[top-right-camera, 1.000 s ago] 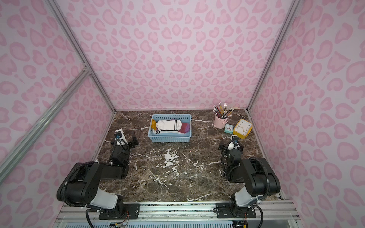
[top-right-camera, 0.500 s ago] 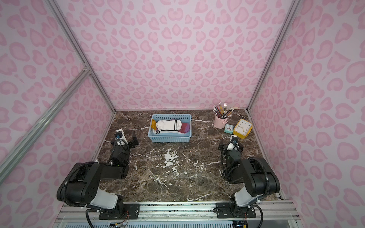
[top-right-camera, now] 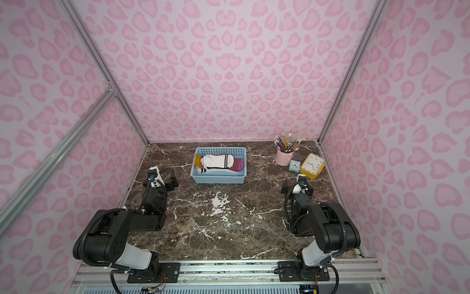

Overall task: Place the socks together as a pair
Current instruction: Reset both arms

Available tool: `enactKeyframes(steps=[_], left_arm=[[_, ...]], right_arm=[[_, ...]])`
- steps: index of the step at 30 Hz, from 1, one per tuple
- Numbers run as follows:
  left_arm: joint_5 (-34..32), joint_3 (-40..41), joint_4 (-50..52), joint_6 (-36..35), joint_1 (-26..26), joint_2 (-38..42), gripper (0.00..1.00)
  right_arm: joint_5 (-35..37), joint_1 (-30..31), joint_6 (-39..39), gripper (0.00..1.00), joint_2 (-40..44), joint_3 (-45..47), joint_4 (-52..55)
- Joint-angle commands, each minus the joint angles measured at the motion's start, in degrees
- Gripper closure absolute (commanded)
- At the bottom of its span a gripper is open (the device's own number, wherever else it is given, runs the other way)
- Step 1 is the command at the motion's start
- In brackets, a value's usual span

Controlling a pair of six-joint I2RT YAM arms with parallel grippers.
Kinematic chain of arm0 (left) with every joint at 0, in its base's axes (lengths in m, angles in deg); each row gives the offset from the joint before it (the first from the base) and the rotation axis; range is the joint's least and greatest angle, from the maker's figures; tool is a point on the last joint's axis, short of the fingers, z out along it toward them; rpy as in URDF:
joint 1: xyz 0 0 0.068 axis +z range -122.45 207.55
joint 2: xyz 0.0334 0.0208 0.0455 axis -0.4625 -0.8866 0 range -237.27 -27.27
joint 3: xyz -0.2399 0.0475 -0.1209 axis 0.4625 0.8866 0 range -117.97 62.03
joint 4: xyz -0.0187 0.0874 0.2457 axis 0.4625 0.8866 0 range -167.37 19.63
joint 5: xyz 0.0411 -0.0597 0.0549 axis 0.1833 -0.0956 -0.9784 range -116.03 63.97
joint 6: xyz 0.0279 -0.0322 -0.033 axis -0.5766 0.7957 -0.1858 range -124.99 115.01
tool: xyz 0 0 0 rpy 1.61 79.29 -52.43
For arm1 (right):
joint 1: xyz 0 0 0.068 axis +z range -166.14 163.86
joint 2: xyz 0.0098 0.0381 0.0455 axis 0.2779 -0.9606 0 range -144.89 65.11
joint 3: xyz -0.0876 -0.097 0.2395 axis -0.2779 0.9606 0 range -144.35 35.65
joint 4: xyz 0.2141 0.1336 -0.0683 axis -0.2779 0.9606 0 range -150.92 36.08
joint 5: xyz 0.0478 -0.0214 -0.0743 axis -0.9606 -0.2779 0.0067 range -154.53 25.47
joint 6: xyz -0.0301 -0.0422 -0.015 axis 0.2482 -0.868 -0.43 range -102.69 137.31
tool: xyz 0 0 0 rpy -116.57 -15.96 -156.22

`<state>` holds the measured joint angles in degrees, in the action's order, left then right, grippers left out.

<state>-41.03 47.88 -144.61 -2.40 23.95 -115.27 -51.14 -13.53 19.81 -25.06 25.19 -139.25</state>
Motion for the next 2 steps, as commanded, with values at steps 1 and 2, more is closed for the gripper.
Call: enactKeyframes(steps=[1, 2], left_arm=[[0.33, -0.36, -2.41, -0.49, -0.01, 0.24, 0.02], [0.33, -0.43, -2.45, -0.55, -0.01, 0.28, 0.02]], right_arm=[[-0.30, 0.09, -0.66, 0.01, 0.02, -0.11, -2.48], [-0.29, 0.03, -0.66, 0.01, 0.04, -0.01, -2.71]])
